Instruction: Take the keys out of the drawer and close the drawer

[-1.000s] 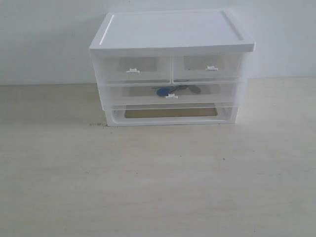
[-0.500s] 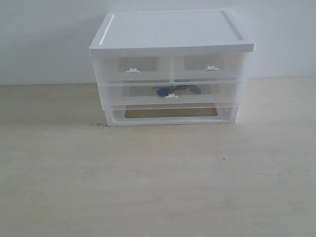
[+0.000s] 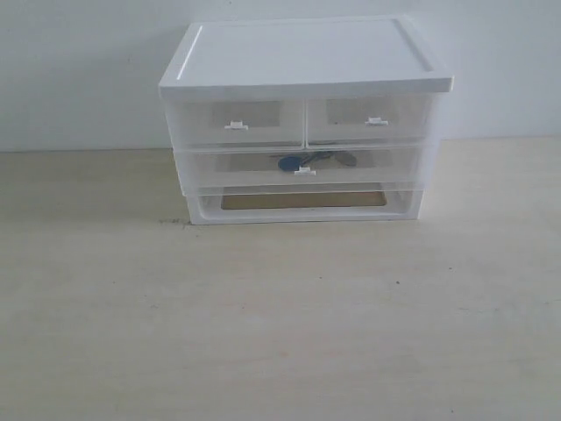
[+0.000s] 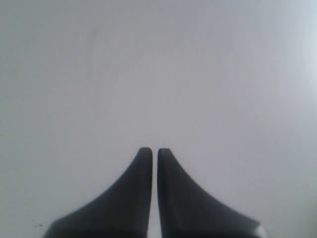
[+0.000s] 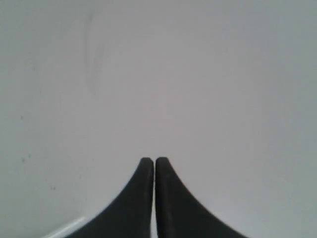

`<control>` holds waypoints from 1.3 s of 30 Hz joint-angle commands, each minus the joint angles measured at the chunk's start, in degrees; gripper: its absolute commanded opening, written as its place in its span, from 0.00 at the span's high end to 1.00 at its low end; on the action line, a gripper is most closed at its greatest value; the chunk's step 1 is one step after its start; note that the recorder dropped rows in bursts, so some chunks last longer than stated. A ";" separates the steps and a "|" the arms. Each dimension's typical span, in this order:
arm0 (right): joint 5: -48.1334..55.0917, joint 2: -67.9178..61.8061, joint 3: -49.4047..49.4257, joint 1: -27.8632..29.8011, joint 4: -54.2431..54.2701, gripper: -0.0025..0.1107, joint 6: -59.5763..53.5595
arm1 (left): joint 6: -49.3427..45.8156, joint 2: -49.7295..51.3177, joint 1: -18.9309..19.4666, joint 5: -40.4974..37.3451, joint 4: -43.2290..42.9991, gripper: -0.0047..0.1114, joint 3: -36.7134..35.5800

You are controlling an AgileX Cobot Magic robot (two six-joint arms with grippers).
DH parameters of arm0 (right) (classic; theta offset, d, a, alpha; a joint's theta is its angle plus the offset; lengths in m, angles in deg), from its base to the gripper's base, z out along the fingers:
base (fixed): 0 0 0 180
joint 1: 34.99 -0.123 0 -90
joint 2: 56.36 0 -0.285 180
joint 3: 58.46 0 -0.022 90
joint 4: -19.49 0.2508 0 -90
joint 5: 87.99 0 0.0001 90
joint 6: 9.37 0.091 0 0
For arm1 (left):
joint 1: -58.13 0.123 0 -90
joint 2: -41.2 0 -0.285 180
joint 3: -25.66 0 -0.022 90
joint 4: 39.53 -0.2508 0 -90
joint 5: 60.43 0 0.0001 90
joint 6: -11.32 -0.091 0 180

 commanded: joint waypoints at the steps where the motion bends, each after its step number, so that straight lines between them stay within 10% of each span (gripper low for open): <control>1: -6.42 -14.72 -4.43 0.38 -11.36 0.98 6.94 | -4.41 15.86 -0.21 12.81 -12.78 0.92 4.10; 20: -12.44 -70.79 -29.84 -0.03 -31.12 0.98 14.62 | -59.82 75.25 -8.84 23.15 -10.82 0.92 19.08; 39: -8.78 -78.35 -37.16 -0.03 -30.52 0.98 11.36 | -86.76 104.67 -18.93 16.98 -11.08 0.68 50.39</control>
